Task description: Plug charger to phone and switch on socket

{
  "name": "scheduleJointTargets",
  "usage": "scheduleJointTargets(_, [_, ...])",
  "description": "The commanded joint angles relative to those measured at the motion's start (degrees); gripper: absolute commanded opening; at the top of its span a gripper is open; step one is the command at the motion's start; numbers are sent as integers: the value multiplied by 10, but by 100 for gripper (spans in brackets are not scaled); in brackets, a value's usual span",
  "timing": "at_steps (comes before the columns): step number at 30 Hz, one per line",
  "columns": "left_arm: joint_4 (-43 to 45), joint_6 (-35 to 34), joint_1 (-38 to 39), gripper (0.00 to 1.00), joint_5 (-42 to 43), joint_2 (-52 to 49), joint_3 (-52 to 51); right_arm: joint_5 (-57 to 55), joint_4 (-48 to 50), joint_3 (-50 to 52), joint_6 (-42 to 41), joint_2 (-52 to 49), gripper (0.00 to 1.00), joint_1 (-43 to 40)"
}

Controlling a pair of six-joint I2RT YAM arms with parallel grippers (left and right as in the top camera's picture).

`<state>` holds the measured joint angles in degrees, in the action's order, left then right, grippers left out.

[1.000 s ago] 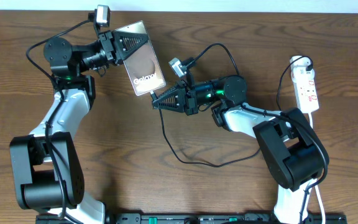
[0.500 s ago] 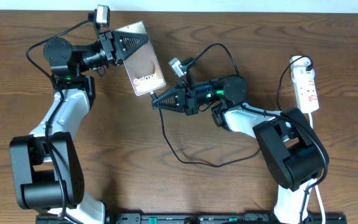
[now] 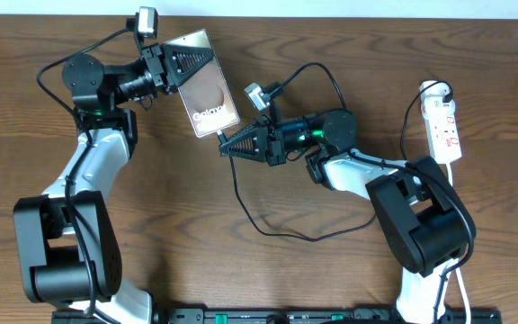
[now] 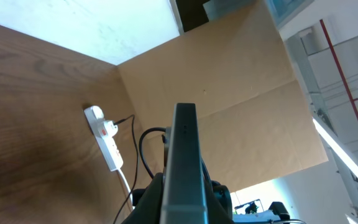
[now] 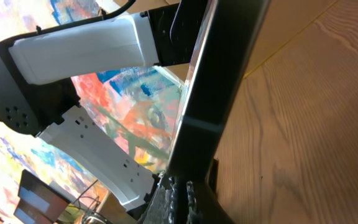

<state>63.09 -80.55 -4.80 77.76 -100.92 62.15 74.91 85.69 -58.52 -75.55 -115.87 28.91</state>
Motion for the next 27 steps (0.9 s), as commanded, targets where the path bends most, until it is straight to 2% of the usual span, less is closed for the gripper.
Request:
scheduleJointTargets(1, [7, 10, 4, 7, 27, 10, 10, -73, 2, -3, -17, -3, 1, -1])
scheduleJointTargets(27, [7, 28, 4, 7, 59, 10, 10, -101, 2, -3, -37, -3, 1, -1])
